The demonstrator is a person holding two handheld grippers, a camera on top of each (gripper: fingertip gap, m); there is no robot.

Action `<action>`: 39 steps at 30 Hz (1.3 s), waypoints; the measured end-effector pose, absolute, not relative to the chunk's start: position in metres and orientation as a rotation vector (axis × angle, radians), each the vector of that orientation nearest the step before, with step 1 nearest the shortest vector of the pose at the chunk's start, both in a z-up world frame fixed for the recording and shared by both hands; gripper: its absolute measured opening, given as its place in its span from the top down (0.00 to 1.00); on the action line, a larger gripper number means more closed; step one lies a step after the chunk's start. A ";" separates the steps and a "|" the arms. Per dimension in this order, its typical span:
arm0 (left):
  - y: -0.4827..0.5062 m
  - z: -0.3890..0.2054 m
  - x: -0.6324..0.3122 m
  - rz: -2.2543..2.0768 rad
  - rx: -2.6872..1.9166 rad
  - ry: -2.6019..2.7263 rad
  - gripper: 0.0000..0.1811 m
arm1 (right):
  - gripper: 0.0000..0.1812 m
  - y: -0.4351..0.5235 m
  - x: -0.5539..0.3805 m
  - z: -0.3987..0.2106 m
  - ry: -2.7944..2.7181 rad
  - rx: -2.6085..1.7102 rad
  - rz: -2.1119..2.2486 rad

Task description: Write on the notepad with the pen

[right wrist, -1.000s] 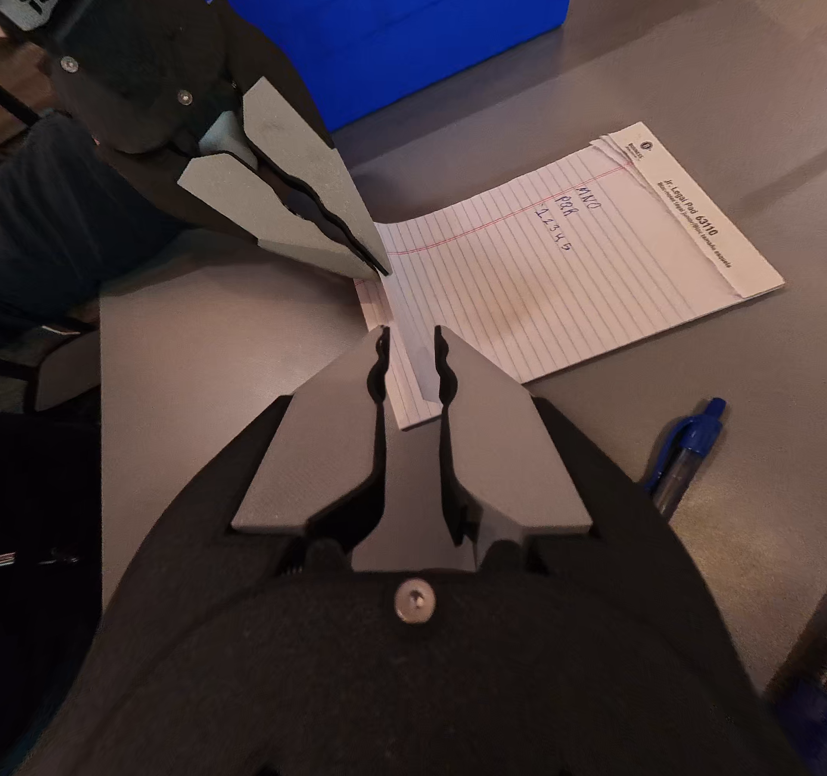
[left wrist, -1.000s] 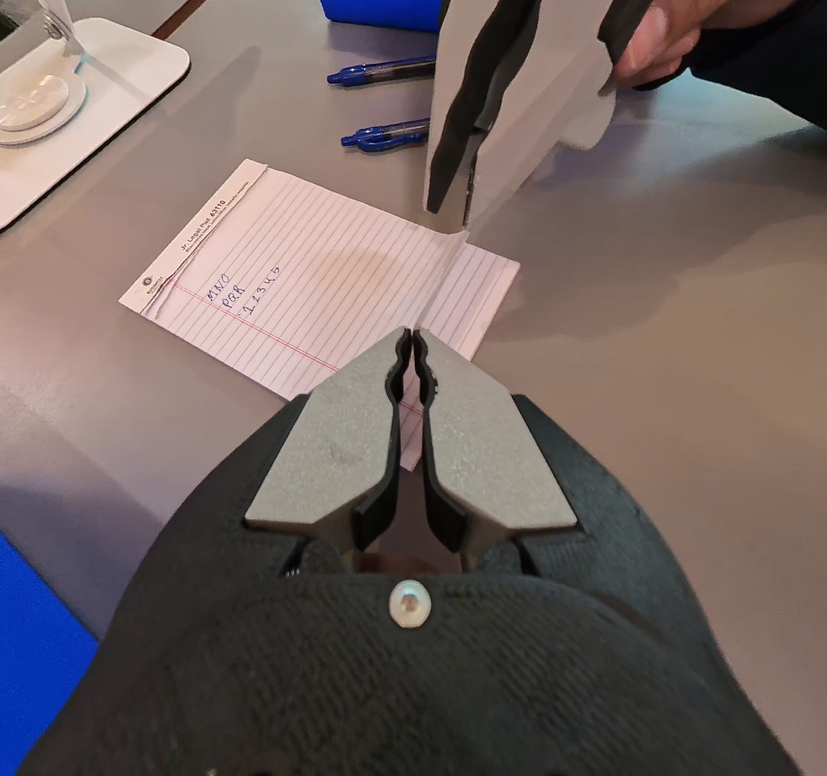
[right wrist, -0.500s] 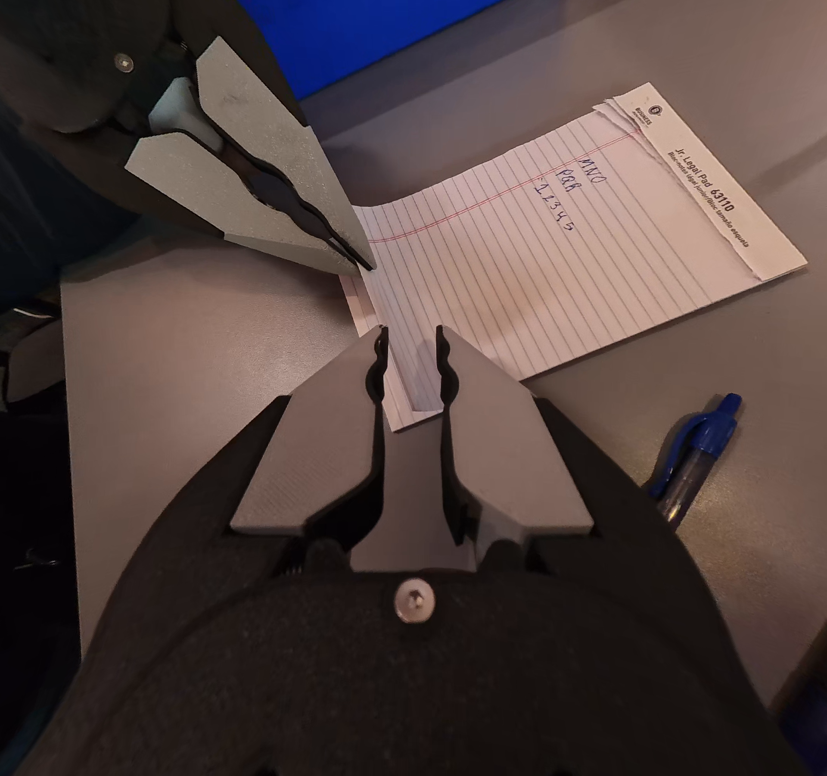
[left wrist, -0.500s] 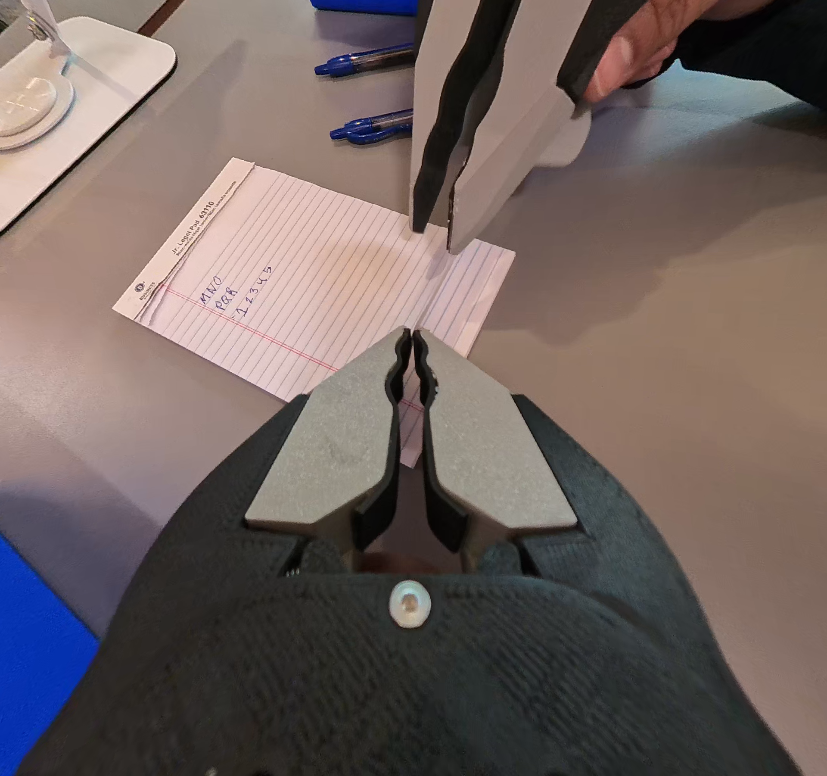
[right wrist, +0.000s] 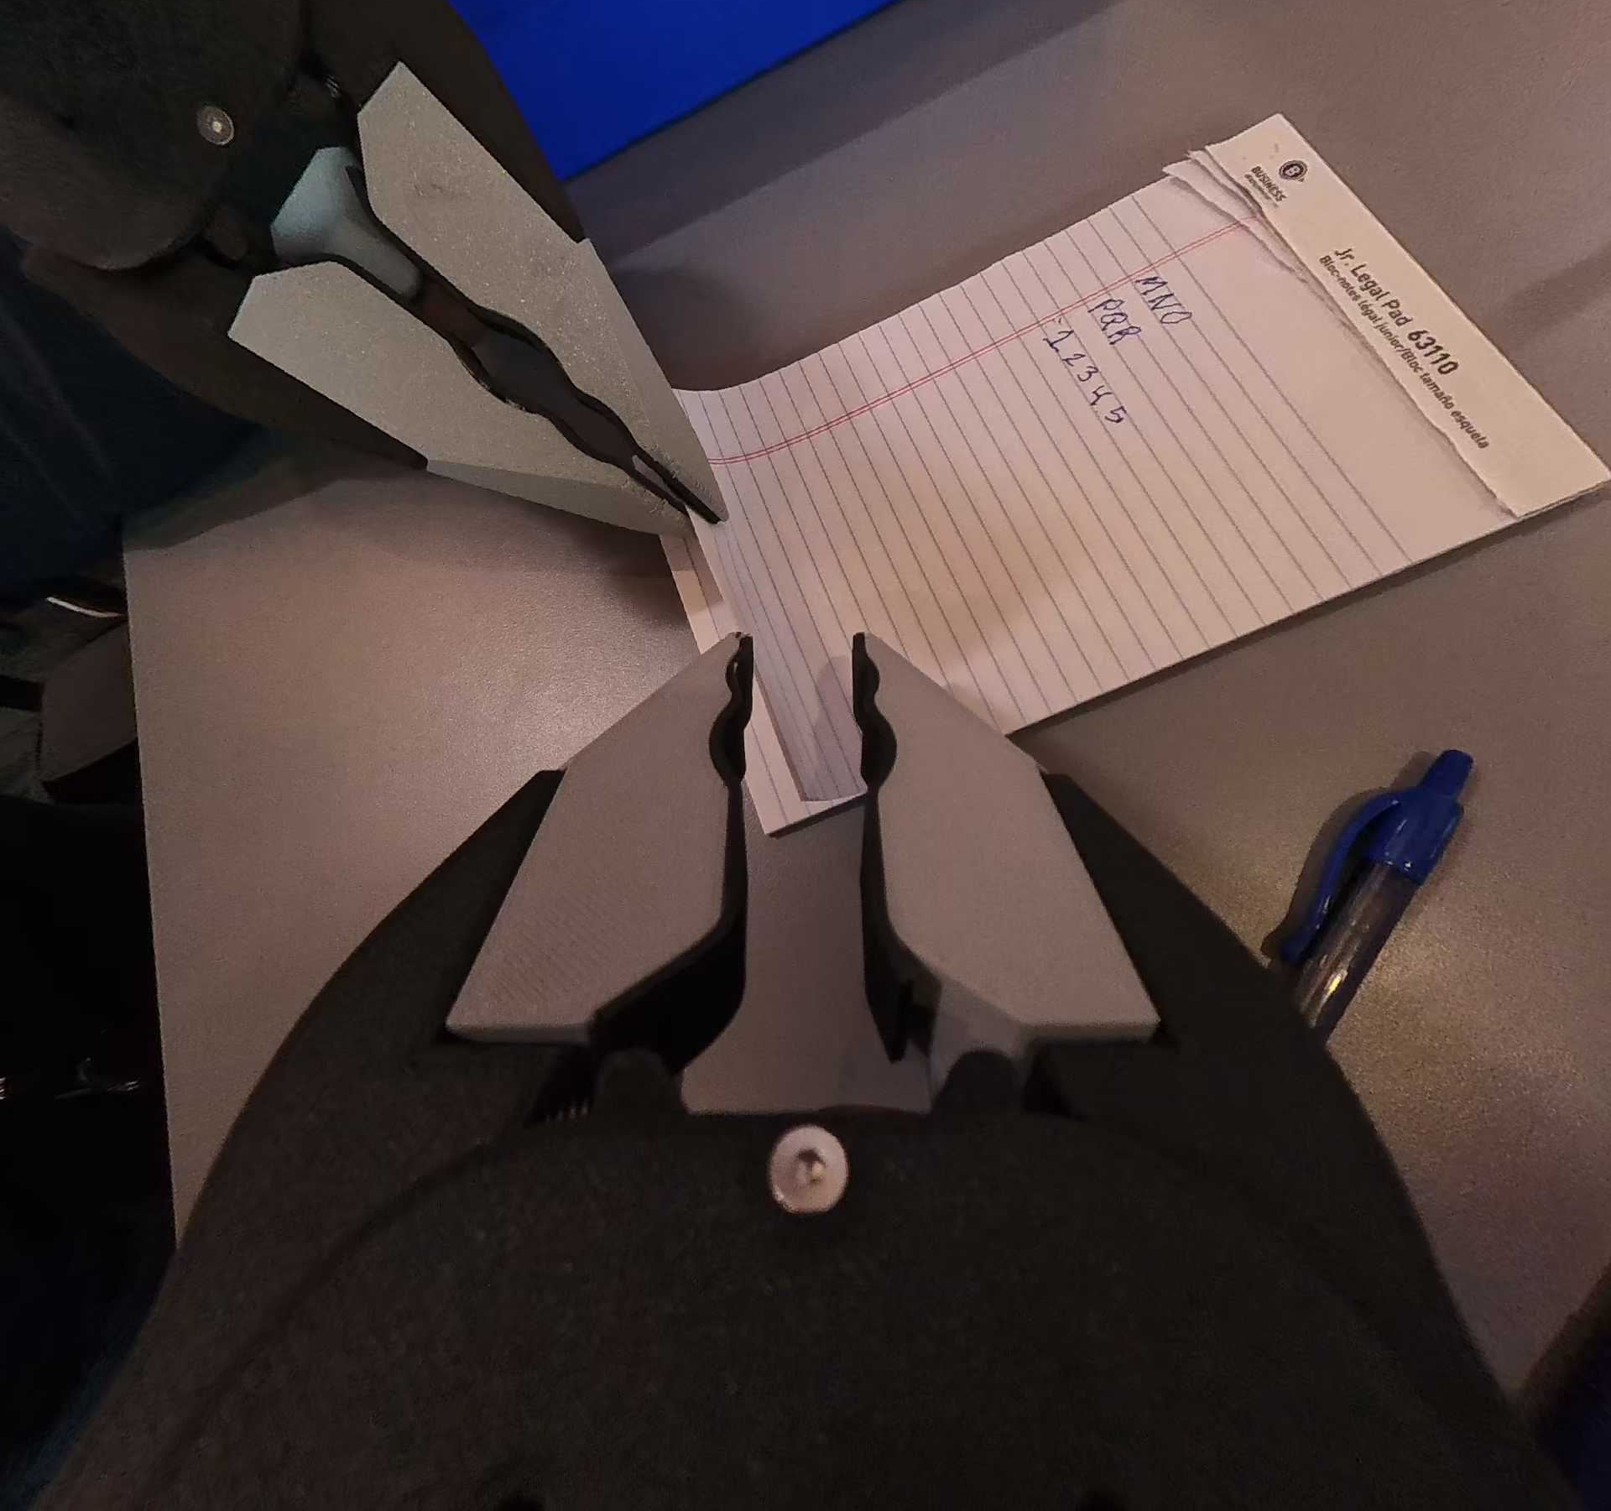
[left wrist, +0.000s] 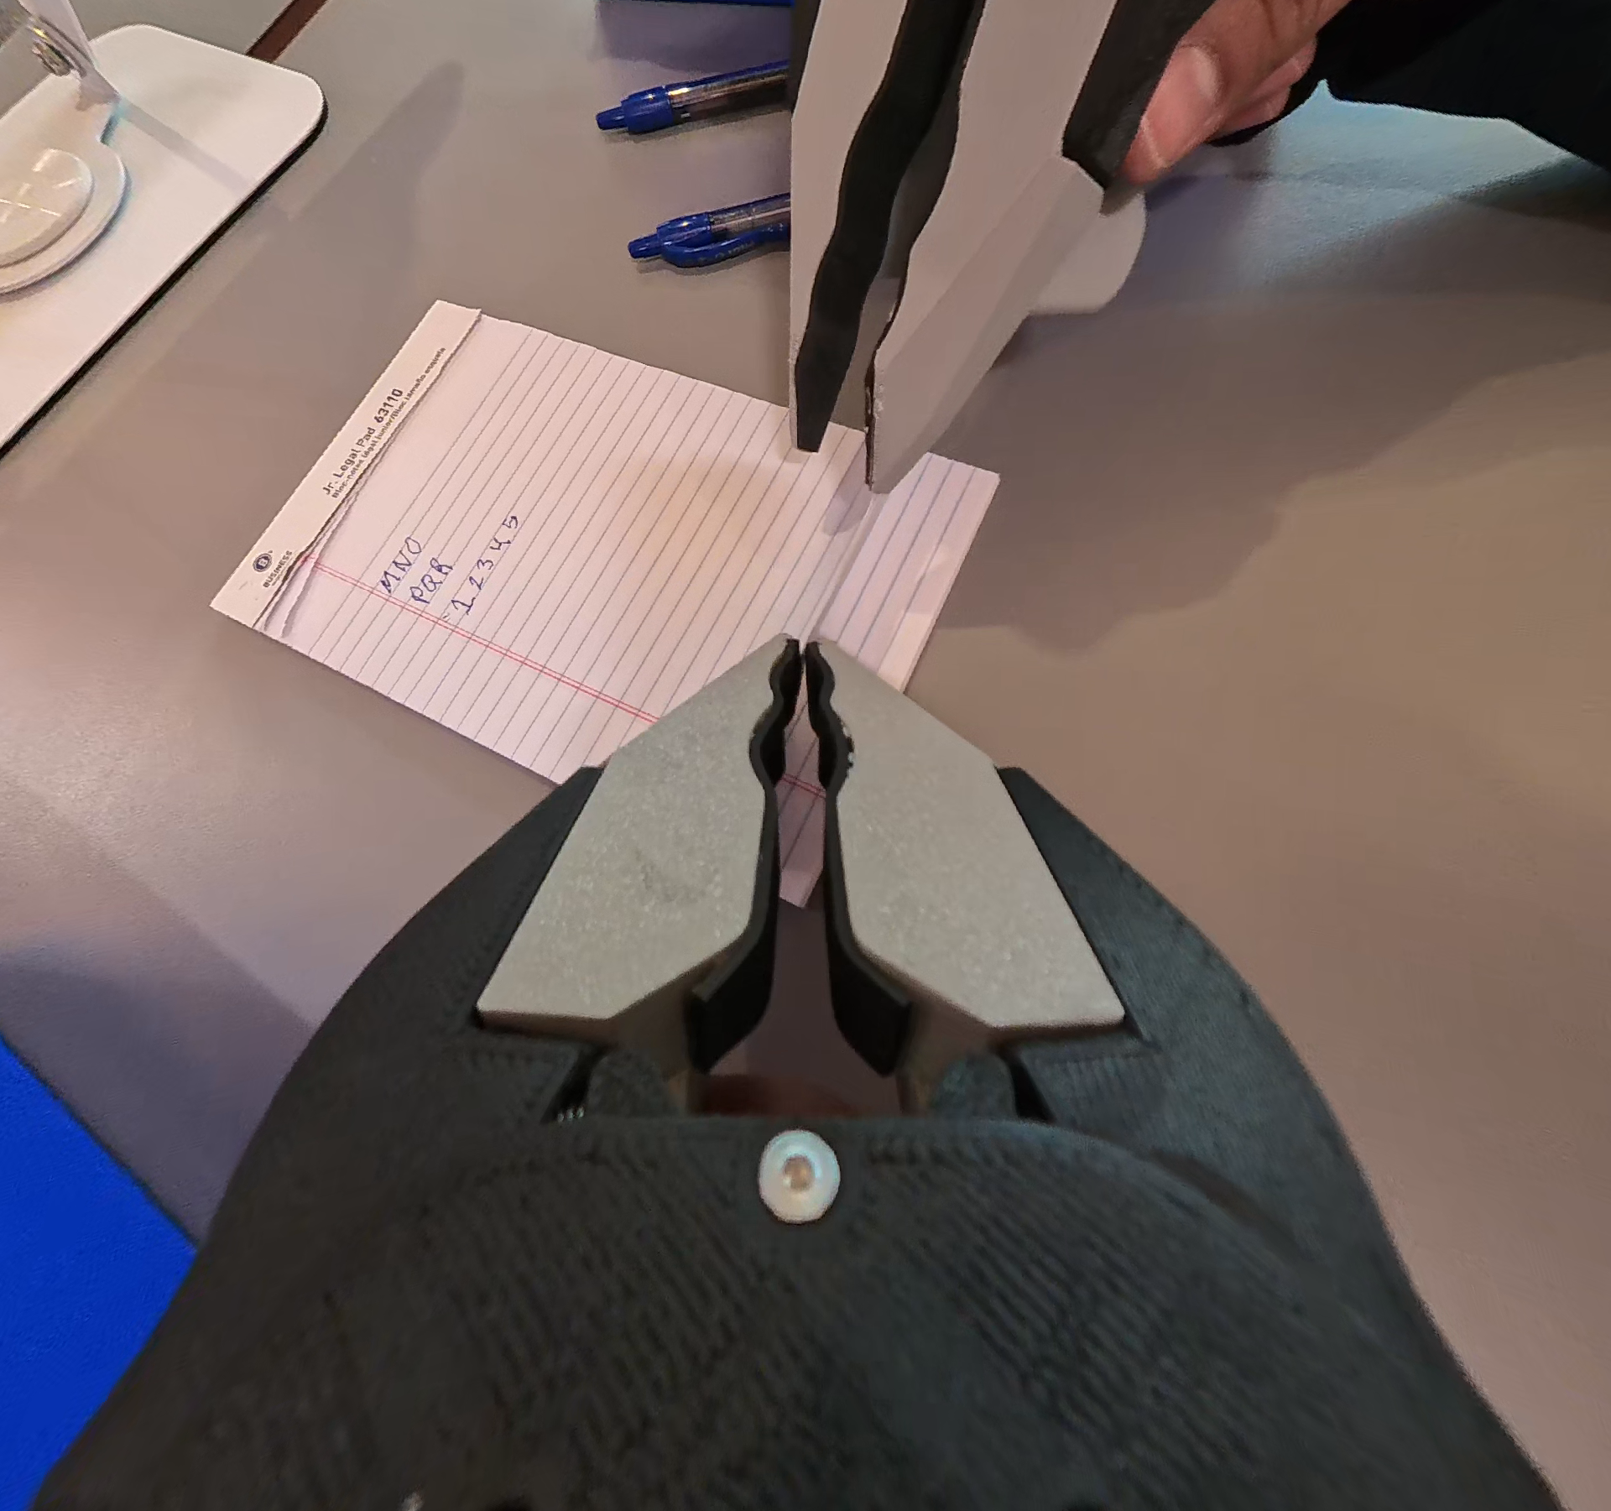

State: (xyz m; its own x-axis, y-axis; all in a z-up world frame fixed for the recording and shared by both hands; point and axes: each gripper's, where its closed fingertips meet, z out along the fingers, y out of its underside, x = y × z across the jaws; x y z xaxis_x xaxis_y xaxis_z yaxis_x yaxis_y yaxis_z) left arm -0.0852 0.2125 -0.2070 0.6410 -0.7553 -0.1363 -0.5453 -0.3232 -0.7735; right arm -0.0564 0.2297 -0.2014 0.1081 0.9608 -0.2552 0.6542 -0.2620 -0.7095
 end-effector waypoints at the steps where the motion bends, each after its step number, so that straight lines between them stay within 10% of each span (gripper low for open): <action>1: 0.212 -0.207 -0.085 -0.315 -2.017 1.017 1.00 | 0.89 0.230 -0.056 -0.202 -1.571 -1.972 0.976; 39: 0.211 -0.217 -0.080 -0.285 -2.036 1.054 1.00 | 1.00 0.216 -0.061 -0.211 -1.614 -2.018 1.048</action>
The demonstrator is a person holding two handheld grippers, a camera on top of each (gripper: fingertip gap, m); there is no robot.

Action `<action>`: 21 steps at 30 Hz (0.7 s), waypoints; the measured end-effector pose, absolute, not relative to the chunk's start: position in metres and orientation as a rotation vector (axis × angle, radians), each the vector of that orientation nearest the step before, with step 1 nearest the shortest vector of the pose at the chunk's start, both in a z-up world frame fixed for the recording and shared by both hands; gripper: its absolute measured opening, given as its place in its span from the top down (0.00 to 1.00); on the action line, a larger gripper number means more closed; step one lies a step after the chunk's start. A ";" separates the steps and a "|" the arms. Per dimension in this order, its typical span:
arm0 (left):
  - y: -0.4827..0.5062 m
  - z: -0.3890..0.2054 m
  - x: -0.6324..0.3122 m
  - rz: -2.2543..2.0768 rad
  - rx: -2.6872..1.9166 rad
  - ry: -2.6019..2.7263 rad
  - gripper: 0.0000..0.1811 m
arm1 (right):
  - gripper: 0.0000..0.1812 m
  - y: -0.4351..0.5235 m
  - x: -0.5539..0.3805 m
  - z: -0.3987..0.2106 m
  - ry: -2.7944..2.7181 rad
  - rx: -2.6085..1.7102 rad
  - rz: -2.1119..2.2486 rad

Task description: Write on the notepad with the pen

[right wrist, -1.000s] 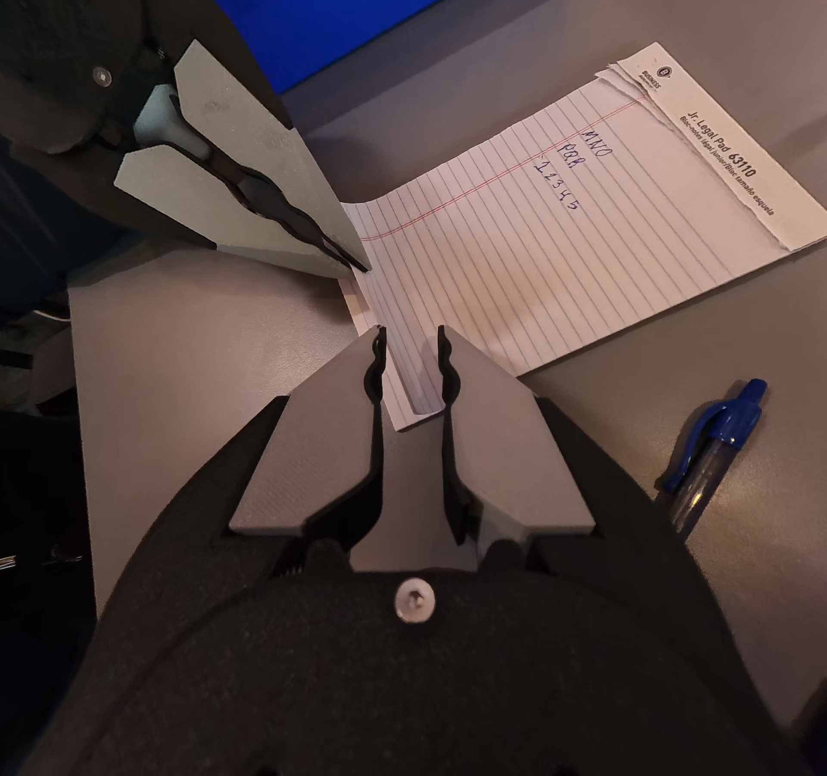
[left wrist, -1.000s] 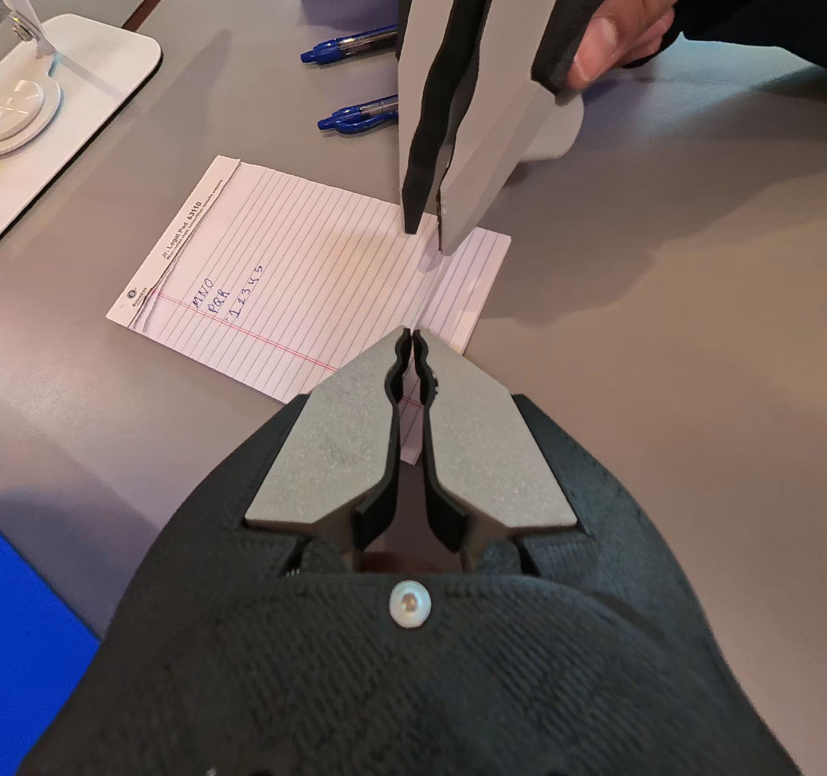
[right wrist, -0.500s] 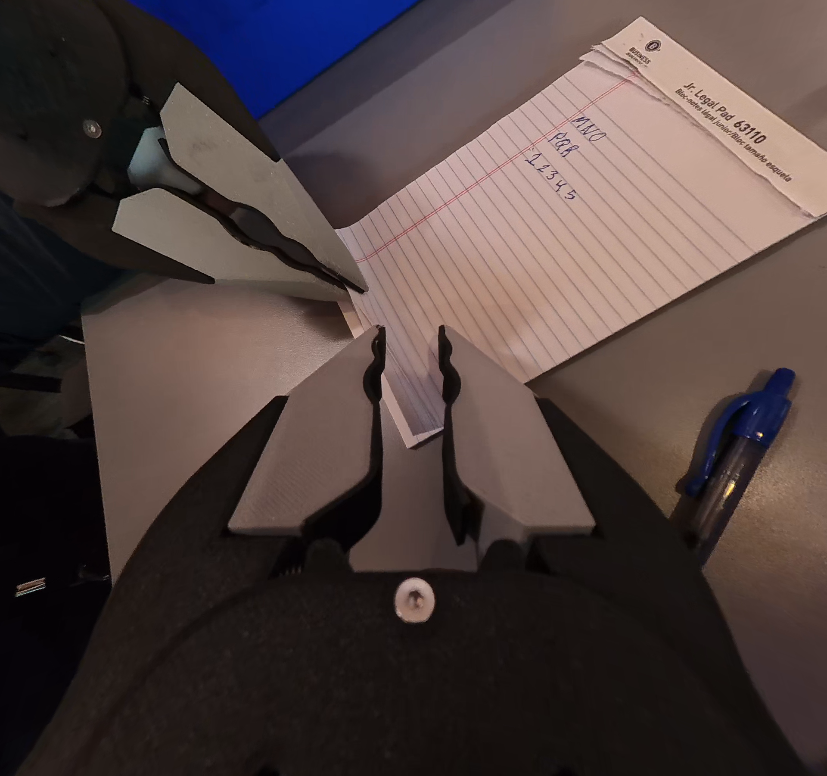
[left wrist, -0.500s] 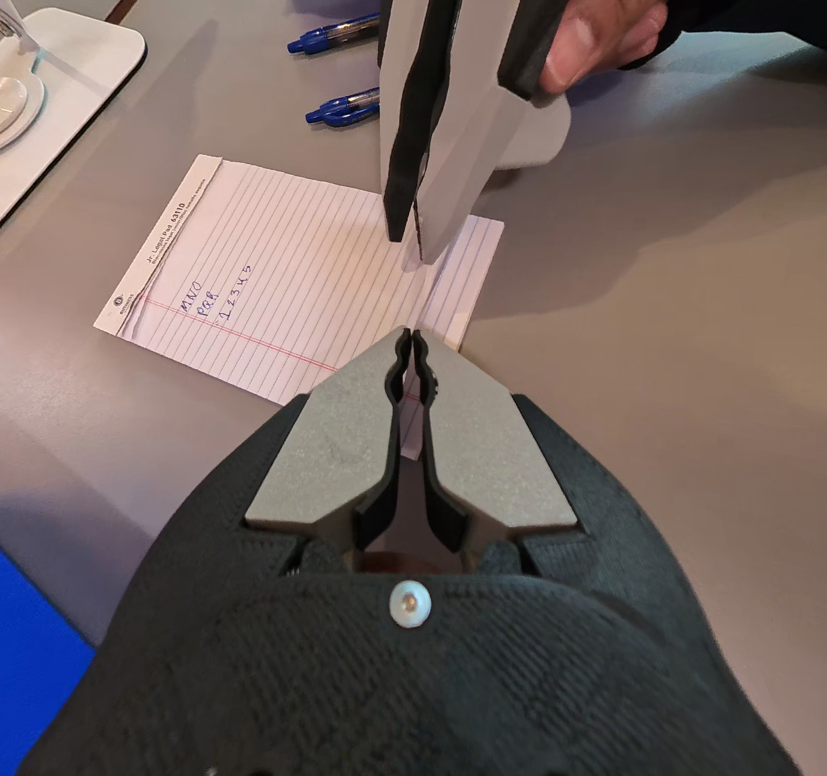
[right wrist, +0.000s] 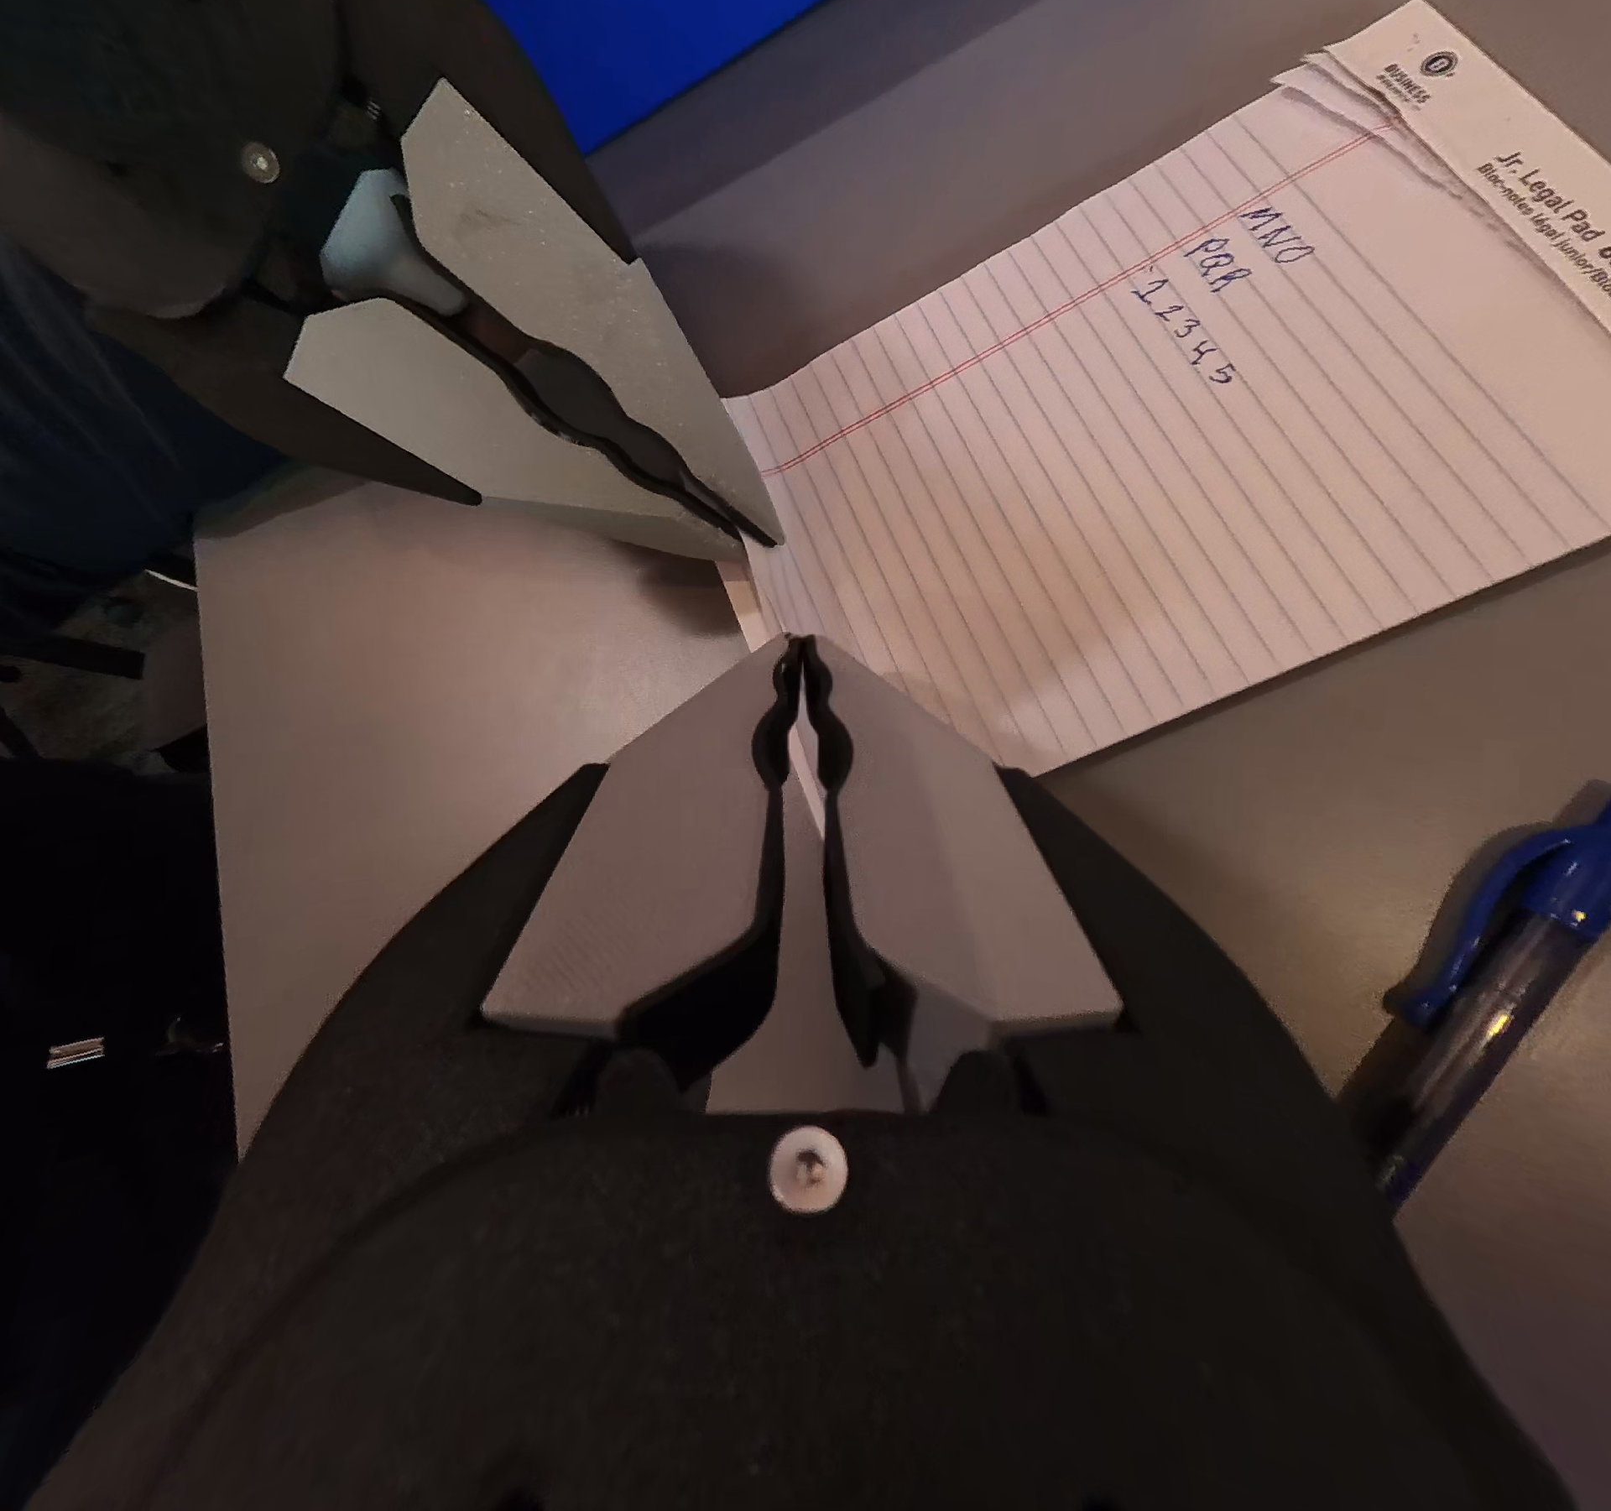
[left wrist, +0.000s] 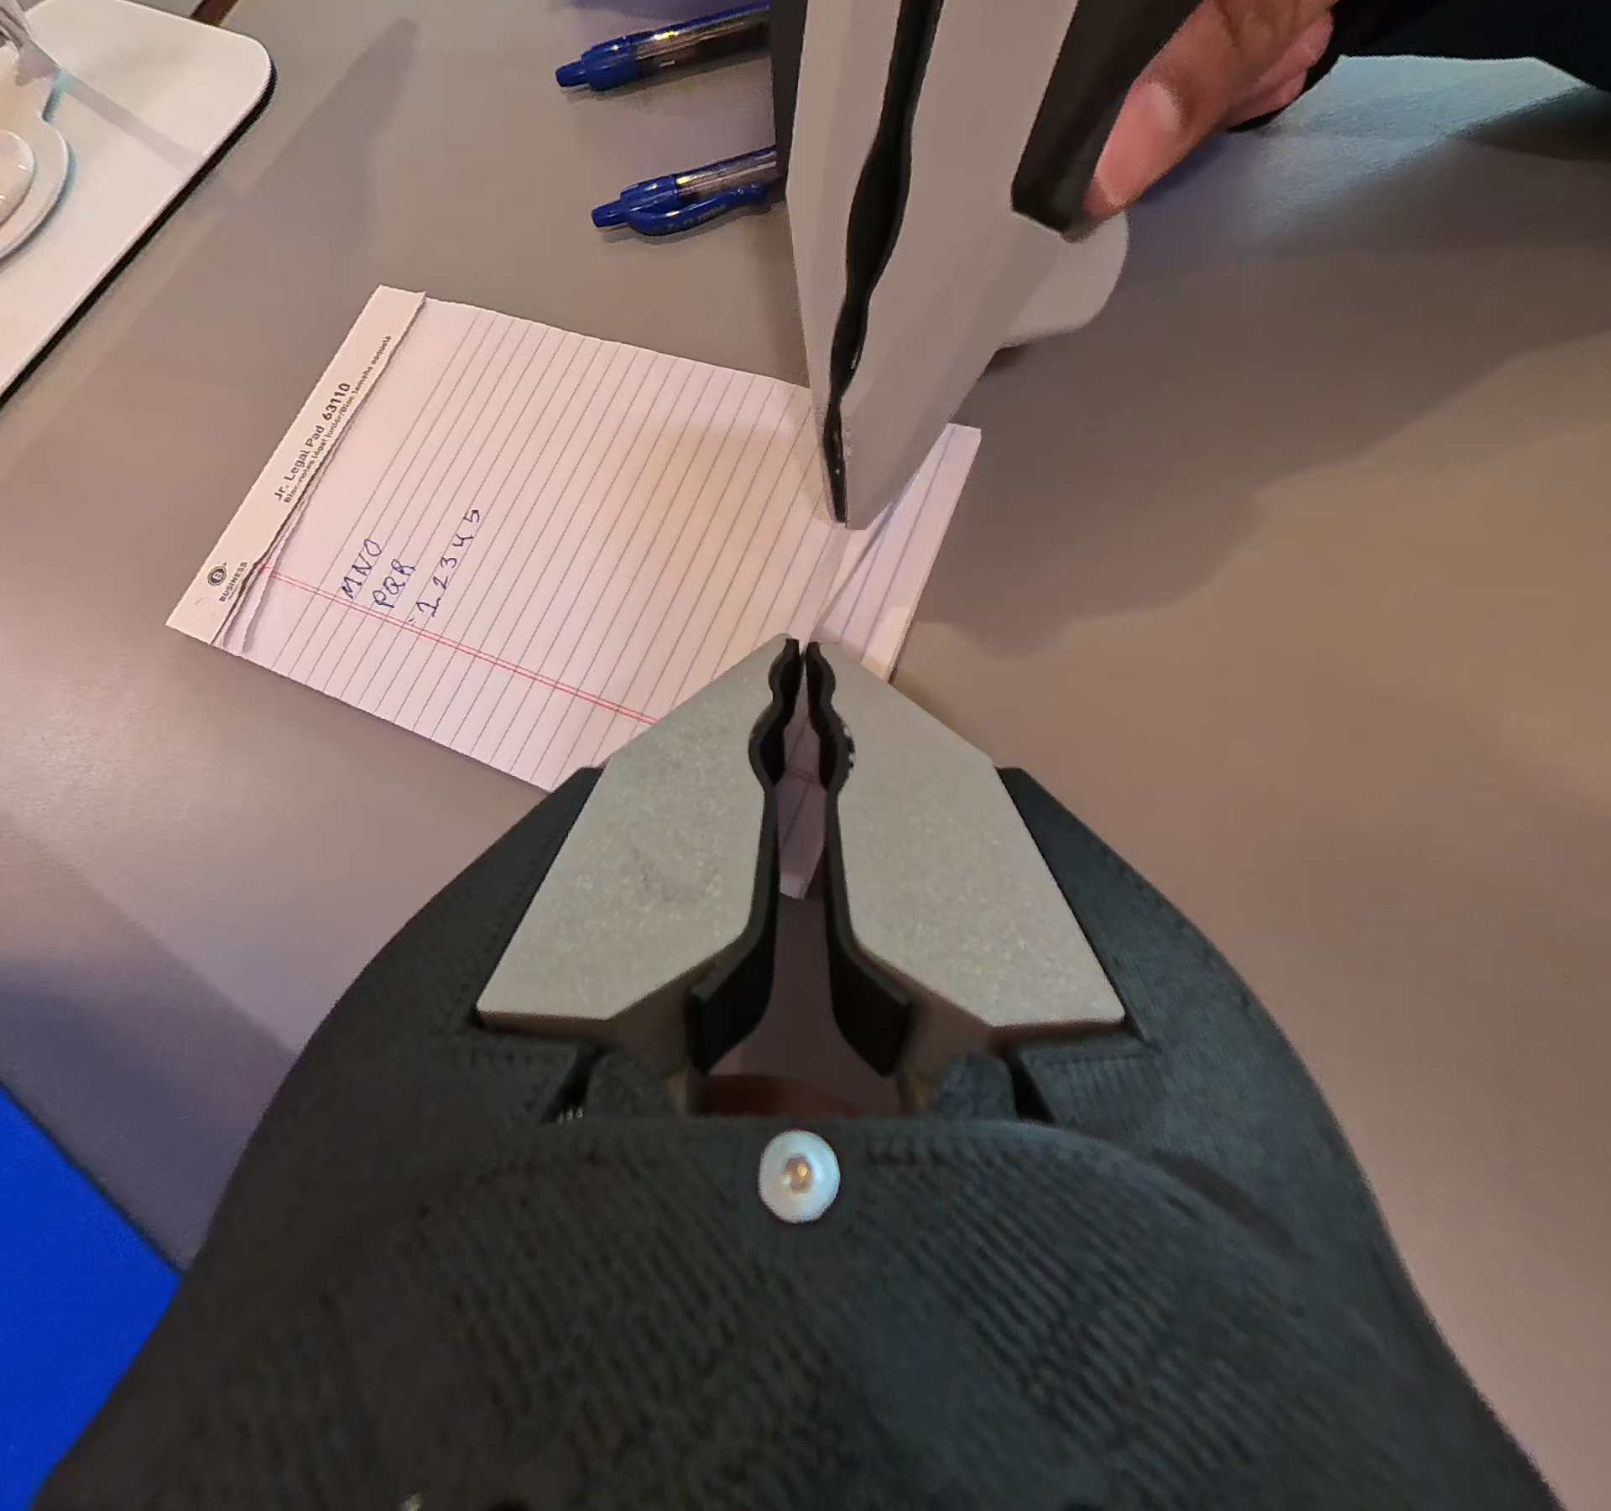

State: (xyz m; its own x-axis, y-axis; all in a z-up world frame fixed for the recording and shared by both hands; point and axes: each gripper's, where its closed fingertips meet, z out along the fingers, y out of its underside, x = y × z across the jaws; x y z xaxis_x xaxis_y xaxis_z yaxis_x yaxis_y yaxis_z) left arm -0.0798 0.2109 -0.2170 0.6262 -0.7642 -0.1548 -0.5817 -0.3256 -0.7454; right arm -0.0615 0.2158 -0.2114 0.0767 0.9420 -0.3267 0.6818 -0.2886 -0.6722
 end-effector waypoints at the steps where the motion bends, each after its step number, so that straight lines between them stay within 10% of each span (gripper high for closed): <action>1: 0.211 -0.217 -0.080 -0.284 -2.035 1.055 1.00 | 1.00 0.216 -0.061 -0.212 -1.620 -2.017 1.037; 21: 0.210 -0.216 -0.078 -0.322 -2.047 1.041 0.88 | 1.00 0.225 -0.061 -0.209 -1.594 -1.994 0.960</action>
